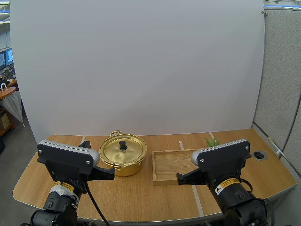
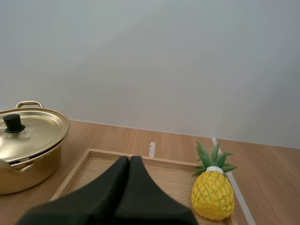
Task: Open the pot, put the grape inside, and close it
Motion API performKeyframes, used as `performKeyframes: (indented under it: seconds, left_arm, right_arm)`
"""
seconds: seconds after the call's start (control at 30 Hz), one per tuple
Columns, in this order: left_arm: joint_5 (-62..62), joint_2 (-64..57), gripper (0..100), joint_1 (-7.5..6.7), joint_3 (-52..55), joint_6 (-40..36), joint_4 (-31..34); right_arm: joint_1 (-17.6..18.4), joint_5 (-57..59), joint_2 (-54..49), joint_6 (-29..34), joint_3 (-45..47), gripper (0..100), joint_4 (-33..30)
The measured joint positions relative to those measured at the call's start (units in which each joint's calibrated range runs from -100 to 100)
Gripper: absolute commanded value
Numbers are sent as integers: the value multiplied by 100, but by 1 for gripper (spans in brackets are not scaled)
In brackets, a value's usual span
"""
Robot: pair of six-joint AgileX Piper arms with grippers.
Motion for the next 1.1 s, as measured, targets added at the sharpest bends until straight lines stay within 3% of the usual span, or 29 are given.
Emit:
performKeyframes:
  seconds: [0.27,0.7,1.1]
  left_arm:
    - [183,0,0,22,0,-129,0]
    - [2127,0,0,175,12,-658,130]
    - [2300,0,0,175,12,-787,256]
  right_arm:
    - [0,133,0,0,0,0,0]
    - [-52,1627,-12,0,14,0,0]
    - [-52,1724,-12,9,14,0,0]
